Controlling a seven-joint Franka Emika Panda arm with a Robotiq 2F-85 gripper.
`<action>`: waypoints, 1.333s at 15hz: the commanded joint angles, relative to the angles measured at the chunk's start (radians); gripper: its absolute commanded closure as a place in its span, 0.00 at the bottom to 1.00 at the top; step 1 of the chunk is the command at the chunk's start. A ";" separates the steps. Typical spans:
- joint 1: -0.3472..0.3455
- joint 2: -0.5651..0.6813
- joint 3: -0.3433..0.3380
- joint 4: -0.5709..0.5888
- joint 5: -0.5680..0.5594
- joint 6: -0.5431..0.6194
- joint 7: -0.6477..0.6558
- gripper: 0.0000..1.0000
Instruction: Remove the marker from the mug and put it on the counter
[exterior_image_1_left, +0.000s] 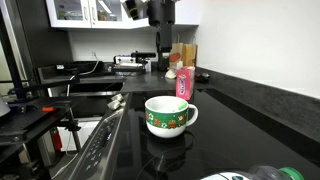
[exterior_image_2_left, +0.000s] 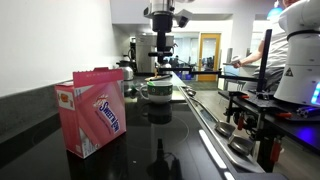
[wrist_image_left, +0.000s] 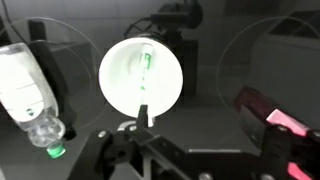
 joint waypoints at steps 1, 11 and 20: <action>-0.017 0.057 -0.021 0.043 -0.010 -0.005 -0.007 0.08; -0.033 0.178 -0.043 0.082 -0.020 -0.010 -0.006 0.33; -0.053 0.269 -0.047 0.165 -0.005 -0.029 -0.016 0.32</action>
